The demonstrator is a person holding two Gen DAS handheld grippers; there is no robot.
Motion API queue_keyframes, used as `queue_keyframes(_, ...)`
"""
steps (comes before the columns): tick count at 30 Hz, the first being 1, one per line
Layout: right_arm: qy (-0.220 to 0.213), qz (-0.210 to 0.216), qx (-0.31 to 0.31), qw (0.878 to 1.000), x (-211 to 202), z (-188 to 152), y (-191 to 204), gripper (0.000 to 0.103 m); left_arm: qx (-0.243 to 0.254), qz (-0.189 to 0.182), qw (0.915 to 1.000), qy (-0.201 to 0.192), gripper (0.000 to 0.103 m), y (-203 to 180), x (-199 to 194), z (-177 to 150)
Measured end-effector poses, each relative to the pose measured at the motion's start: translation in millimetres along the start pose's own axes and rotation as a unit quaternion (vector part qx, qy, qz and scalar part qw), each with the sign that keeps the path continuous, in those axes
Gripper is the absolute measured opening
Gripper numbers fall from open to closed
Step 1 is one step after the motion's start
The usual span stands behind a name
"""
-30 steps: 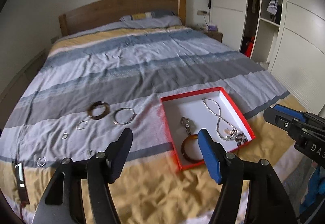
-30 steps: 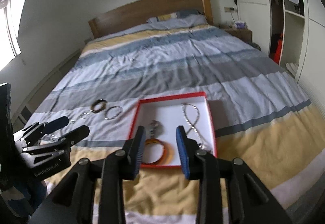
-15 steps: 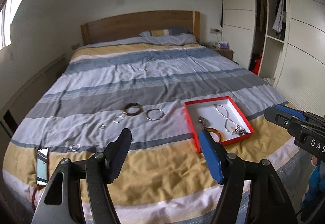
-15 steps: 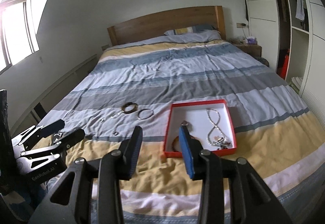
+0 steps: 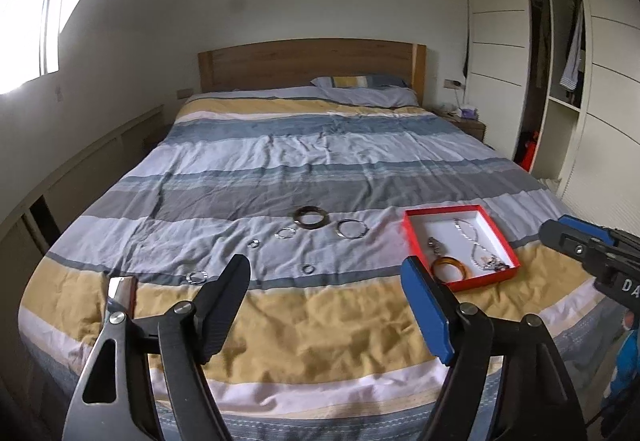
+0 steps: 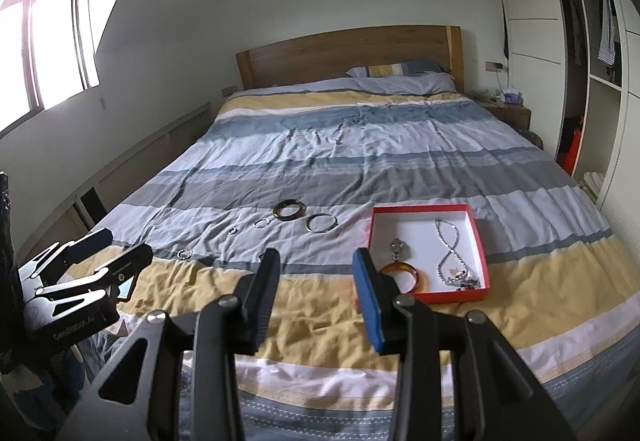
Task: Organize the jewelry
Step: 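Open both tools and withdraw them from the red box, then grasp a twisted silver ring with left tool while right tool grasps the large silver hoop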
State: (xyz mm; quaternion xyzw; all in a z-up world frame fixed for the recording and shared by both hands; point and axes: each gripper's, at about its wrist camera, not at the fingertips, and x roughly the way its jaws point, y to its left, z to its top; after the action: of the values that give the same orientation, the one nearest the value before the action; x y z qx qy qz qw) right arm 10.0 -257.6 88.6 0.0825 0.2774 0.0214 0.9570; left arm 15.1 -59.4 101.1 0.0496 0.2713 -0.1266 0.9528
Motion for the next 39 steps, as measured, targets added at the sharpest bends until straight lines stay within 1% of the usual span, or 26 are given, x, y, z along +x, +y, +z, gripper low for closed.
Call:
queue_keyframes(4,0.0,0.002,-0.001,1.0,7,1,11,0.04,-0.008,0.01,0.9999,0.0,0.077,18,3,-3)
queue_keyframes(12,0.002,0.013,-0.011,1.0,32,5,37,0.041,-0.027,0.034,0.999,0.005,0.077,61,19,-11)
queue_keyframes(17,0.019,0.022,-0.022,0.999,54,4,51,0.041,-0.042,0.05,0.9977,0.019,0.077,86,32,-19)
queue_keyframes(20,0.032,0.025,-0.028,0.999,70,2,55,0.041,-0.058,0.062,0.996,0.027,0.077,109,42,-32)
queue_keyframes(22,0.04,0.026,-0.028,0.998,84,1,56,0.041,-0.075,0.067,0.9941,0.041,0.077,129,54,-44)
queue_keyframes(26,0.058,0.029,-0.023,0.998,119,-2,57,0.041,-0.082,0.073,0.9915,0.07,0.077,159,82,-61)
queue_keyframes(31,0.083,0.033,-0.021,0.996,166,-6,55,0.041,-0.078,0.077,0.9895,0.095,0.076,178,123,-62)
queue_keyframes(35,0.104,0.038,-0.017,0.994,202,-6,46,0.041,-0.076,0.062,0.9894,0.108,0.073,179,158,-52)
queue_keyframes(39,0.123,0.041,-0.019,0.991,239,-3,36,0.041,-0.057,0.033,0.9908,0.118,0.07,166,202,-38)
